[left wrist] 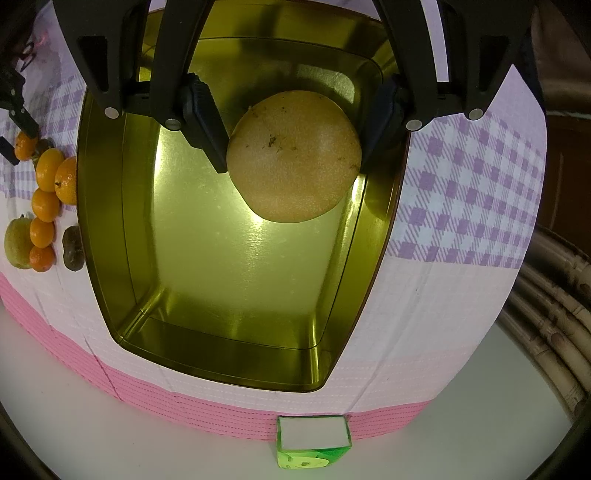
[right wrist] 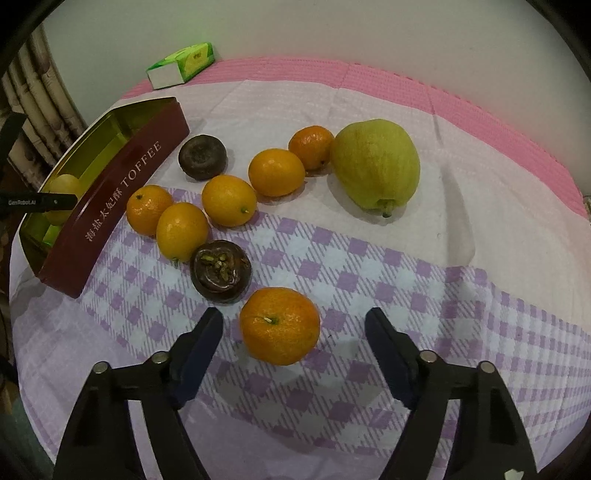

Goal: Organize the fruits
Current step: 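Carry the pale yellow fruit with the left gripper into the gold tin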

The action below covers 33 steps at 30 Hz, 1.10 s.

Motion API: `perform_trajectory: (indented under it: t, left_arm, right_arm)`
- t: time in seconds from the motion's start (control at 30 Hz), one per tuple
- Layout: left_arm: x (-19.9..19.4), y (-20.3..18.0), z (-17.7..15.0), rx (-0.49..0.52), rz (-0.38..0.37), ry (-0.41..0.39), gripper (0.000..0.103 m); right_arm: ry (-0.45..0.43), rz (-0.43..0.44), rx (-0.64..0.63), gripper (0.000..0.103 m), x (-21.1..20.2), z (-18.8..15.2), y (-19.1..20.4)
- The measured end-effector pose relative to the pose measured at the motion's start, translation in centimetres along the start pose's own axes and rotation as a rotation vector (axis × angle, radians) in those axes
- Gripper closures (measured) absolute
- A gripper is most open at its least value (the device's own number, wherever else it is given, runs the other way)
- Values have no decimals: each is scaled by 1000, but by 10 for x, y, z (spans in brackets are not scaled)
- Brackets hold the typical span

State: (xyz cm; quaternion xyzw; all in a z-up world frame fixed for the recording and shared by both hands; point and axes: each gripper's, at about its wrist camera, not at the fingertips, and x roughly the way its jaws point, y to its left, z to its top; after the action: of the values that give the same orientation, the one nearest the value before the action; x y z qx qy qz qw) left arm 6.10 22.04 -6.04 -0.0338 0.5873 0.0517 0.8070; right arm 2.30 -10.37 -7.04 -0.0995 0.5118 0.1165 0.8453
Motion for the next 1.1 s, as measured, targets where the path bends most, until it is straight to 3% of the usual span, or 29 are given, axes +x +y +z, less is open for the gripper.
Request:
perform_trajectory:
  t: [0.23, 0.57, 1.1]
  left_arm:
    - [1, 1, 0, -8, -5, 1, 34]
    - [0, 1, 0, -19, -9, 1, 34]
    - [-16, 6, -5, -53, -34, -33, 33]
  right_arm:
    - [13, 10, 8, 40, 7, 1, 2]
    - [6, 35, 10, 62, 6, 2, 0]
    - [4, 27, 12, 64, 3, 1, 4]
